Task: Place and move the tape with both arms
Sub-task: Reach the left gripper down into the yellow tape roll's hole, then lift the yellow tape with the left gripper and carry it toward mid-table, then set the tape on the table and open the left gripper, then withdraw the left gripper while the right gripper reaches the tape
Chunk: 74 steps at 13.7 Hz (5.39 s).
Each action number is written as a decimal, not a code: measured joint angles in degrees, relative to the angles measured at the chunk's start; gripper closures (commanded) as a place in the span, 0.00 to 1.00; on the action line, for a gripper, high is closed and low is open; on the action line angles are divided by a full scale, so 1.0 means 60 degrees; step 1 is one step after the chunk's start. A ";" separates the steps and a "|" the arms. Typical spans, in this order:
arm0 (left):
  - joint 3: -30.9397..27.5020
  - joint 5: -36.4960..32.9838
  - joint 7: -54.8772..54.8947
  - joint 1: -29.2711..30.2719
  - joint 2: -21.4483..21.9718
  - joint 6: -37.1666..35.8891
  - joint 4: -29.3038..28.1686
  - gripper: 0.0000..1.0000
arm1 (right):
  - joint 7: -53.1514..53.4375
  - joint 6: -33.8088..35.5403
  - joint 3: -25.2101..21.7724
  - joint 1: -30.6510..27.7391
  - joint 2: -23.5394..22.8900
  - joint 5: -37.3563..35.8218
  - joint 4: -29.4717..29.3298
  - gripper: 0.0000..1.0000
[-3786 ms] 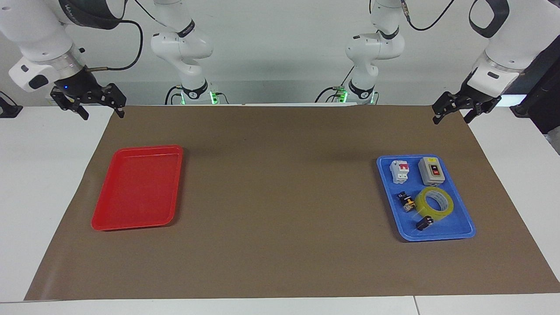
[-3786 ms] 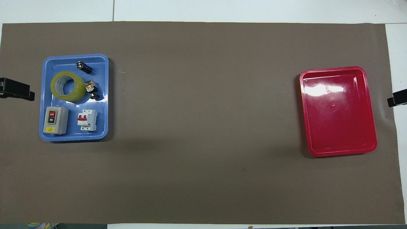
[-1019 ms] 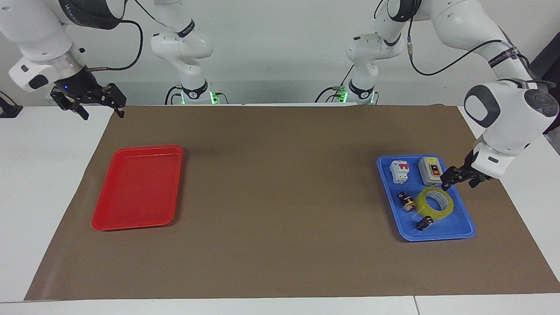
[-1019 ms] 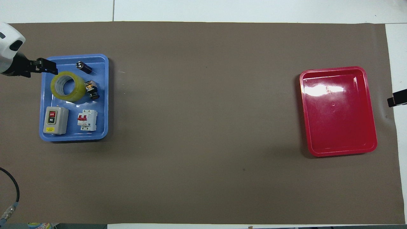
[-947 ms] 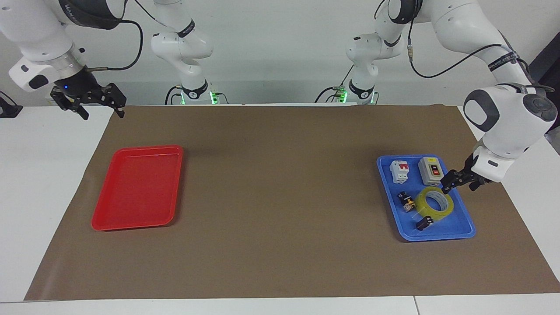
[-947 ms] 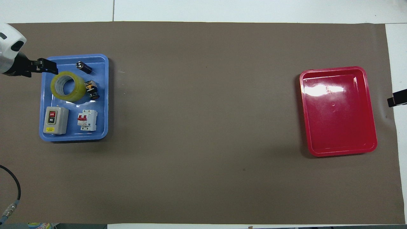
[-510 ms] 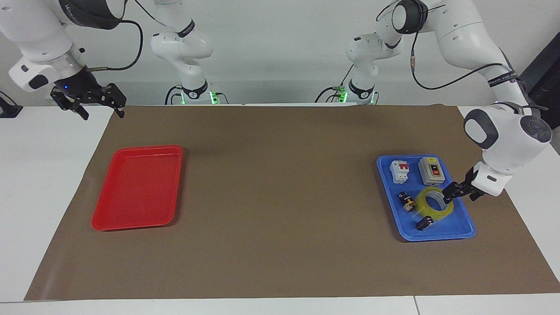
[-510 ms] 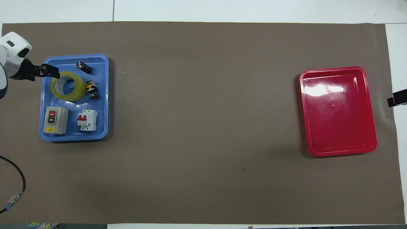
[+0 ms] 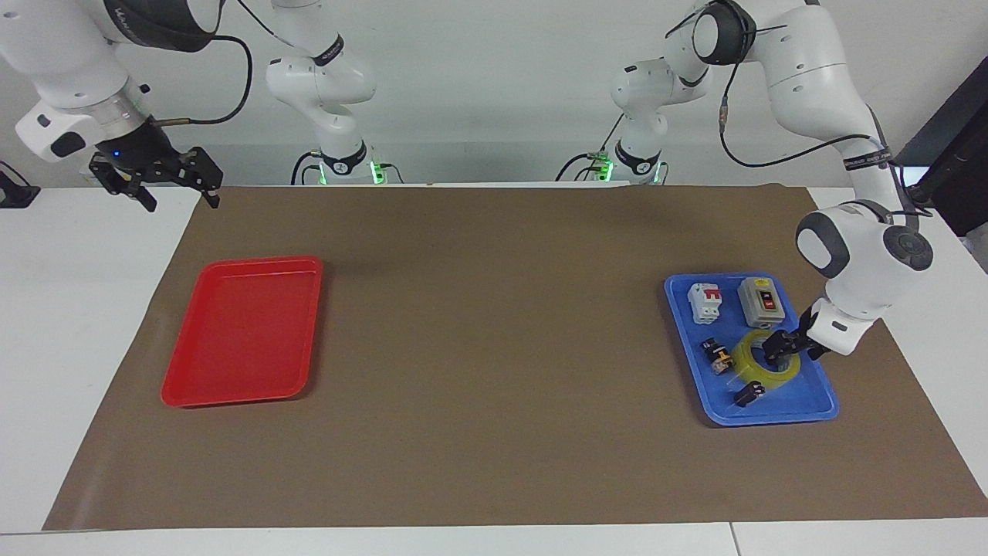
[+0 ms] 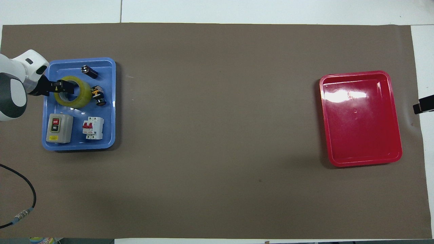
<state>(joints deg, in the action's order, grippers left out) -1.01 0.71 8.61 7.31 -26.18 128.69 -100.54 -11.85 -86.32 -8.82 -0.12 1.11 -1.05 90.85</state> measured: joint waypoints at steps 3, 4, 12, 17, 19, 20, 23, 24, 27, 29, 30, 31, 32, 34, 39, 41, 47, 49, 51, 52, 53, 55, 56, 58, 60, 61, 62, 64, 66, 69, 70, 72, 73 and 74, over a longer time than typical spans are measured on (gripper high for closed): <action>-0.0001 0.0000 0.0014 0.0001 0.0076 0.0081 -0.0246 0.34 | 0.0000 0.0000 0.0000 0.0000 0.0000 0.0000 0.0000 0.00; -0.0002 0.0000 0.0015 0.0001 0.0099 0.0116 -0.0303 0.73 | 0.0000 0.0000 0.0000 0.0000 0.0000 0.0000 0.0000 0.00; -0.0007 0.0000 0.0027 0.0034 0.0385 -0.0125 -0.0366 1.00 | 0.0000 0.0000 0.0000 0.0000 0.0000 0.0000 0.0000 0.00; 0.0011 0.0000 -0.0035 0.0048 0.1711 -0.2127 0.0127 1.00 | 0.0000 0.0000 0.0000 0.0000 0.0000 0.0001 0.0000 0.00; 0.0053 -0.0001 -0.0566 -0.0156 0.2033 -0.2432 0.0147 1.00 | 0.0000 0.0000 0.0000 0.0000 0.0000 0.0001 0.0000 0.00; 0.0075 -0.0045 -0.1219 -0.0508 0.2082 -0.2438 0.0078 1.00 | 0.0000 0.0000 0.0000 0.0000 0.0000 0.0001 0.0000 0.00; 0.0159 -0.0327 -0.3306 -0.1972 0.2073 -0.1779 -0.0327 1.00 | 0.0000 0.0000 0.0000 0.0000 0.0000 0.0001 0.0000 0.00; 0.0177 -0.0339 -0.3921 -0.2482 0.2067 -0.1463 -0.0507 1.00 | 0.0000 0.0000 0.0000 0.0000 0.0000 0.0001 0.0000 0.00; 0.0208 -0.0376 -0.5996 -0.4005 0.1998 -0.0940 -0.0781 1.00 | 0.0000 0.0001 0.0000 0.0000 0.0000 0.0001 0.0000 0.00; 0.0220 -0.0579 -0.7519 -0.4992 0.1907 -0.0639 -0.0798 1.00 | 0.0000 0.0001 0.0000 0.0000 0.0000 0.0001 0.0000 0.00; 0.0221 -0.0690 -0.7983 -0.5425 0.1881 -0.0603 -0.0798 1.00 | 0.0000 0.0001 0.0000 0.0000 0.0000 0.0001 0.0000 0.00; 0.0222 -0.0717 -0.8279 -0.5814 0.1862 -0.0601 -0.0798 1.00 | 0.0000 0.0001 0.0000 0.0000 0.0000 0.0001 0.0000 0.00; 0.0219 -0.0726 -0.8524 -0.6177 0.1836 -0.0601 -0.0795 1.00 | 0.0000 0.0001 0.0000 0.0000 0.0000 0.0001 0.0000 0.00; 0.0214 -0.0757 -0.9025 -0.6819 0.1667 -0.0602 -0.0707 1.00 | 0.0000 0.0001 0.0000 0.0000 0.0000 0.0001 0.0000 0.00; 0.0203 -0.1028 -1.0078 -0.7934 0.0551 -0.0629 0.0203 1.00 | 0.0000 0.0001 0.0000 0.0000 0.0000 0.0001 0.0000 0.00; 0.0199 -0.1038 -1.0171 -0.8171 0.0243 -0.0618 0.0264 1.00 | 0.0000 0.0001 0.0000 0.0000 0.0000 0.0001 0.0000 0.00; 0.0200 -0.1082 -1.0179 -0.8287 -0.0049 -0.0421 0.0191 0.55 | 0.0000 0.0001 0.0000 0.0000 0.0000 0.0001 0.0000 0.00; 0.0206 -0.1082 -1.0180 -0.8320 -0.0048 -0.0413 0.0138 0.05 | 0.0000 0.0011 0.0000 0.0000 0.0000 0.0001 0.0001 0.00; 0.0204 -0.1083 -1.0180 -0.8330 -0.0032 -0.0413 0.0138 0.00 | 0.0000 0.0076 0.0000 0.0000 0.0000 0.0001 0.0007 0.00; 0.0194 -0.1083 -1.0180 -0.8325 -0.0002 -0.0412 0.0144 0.00 | 0.0000 0.0122 0.0000 0.0000 0.0001 0.0001 0.0021 0.00; 0.0172 -0.1083 -1.0179 -0.8298 0.0088 -0.0413 0.0138 0.00 | 0.0000 0.0140 0.0000 0.0000 0.0009 0.0001 0.0067 0.00; 0.0095 -0.1096 -1.0102 -0.8062 0.0613 -0.0421 -0.0089 0.00 | 0.0000 0.0178 0.0000 0.0000 0.0089 0.0001 0.0318 0.00; 0.0071 -0.1111 -0.9928 -0.7805 0.1093 -0.0440 -0.0376 0.00 | -0.0007 0.0179 0.0000 0.0000 0.0178 0.0004 0.0536 0.00; 0.0041 -0.1120 -0.9153 -0.7041 0.2327 -0.0642 -0.1119 0.00 | -0.0033 -0.0515 0.0036 0.0250 0.0401 0.0113 0.1094 0.00; 0.0019 -0.1120 -0.8275 -0.6265 0.3251 -0.1139 -0.1550 0.00 | 0.0692 -0.1436 0.0110 0.1278 0.0562 0.0168 0.1664 0.00; 0.0010 -0.1120 -0.7820 -0.5909 0.3548 -0.1294 -0.1659 0.00 | 0.1441 -0.1907 0.0162 0.1955 0.0587 0.0169 0.1930 0.00; 0.0006 -0.1119 -0.7358 -0.5563 0.3726 -0.1340 -0.1698 0.00 | 0.2159 -0.2425 0.0219 0.2575 0.0562 0.0184 0.2182 0.00; -0.0010 -0.0948 -0.6309 -0.4791 0.3919 -0.1386 -0.1686 0.00 | 0.3283 -0.3686 0.0275 0.3566 0.0128 0.0549 0.2561 0.00; -0.0038 -0.0492 -0.5072 -0.3994 0.4109 -0.1880 -0.1567 0.00 | 0.4087 -0.5078 0.0275 0.4169 -0.0765 0.0753 0.2678 0.00; -0.0086 -0.0309 -0.3249 -0.2795 0.4344 -0.3333 -0.0819 0.00 | 0.5185 -0.6714 0.0269 0.5093 -0.2119 0.0785 0.2670 0.00; -0.0093 -0.0302 -0.2782 -0.2442 0.4371 -0.3811 -0.0462 0.00 | 0.5406 -0.6990 0.0270 0.5382 -0.2403 0.0789 0.2663 0.00; -0.0098 -0.0229 -0.2124 -0.1933 0.4379 -0.4658 0.0184 0.00 | 0.5919 -0.7504 0.0270 0.5930 -0.2877 0.0796 0.2656 0.00; -0.0097 -0.0123 -0.1895 -0.1748 0.4379 -0.5038 0.0472 0.00 | 0.6138 -0.7769 0.0270 0.6146 -0.3118 0.0796 0.2654 0.00; -0.0096 -0.0001 -0.1738 -0.1567 0.4379 -0.5450 0.0748 0.00 | 0.6221 -0.7927 0.0268 0.6308 -0.3367 0.0796 0.2651 0.00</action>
<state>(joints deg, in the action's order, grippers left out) -1.58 0.70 -1.82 -2.09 0.09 95.99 -96.05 25.48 -133.88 -7.21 37.73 -19.10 3.73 106.76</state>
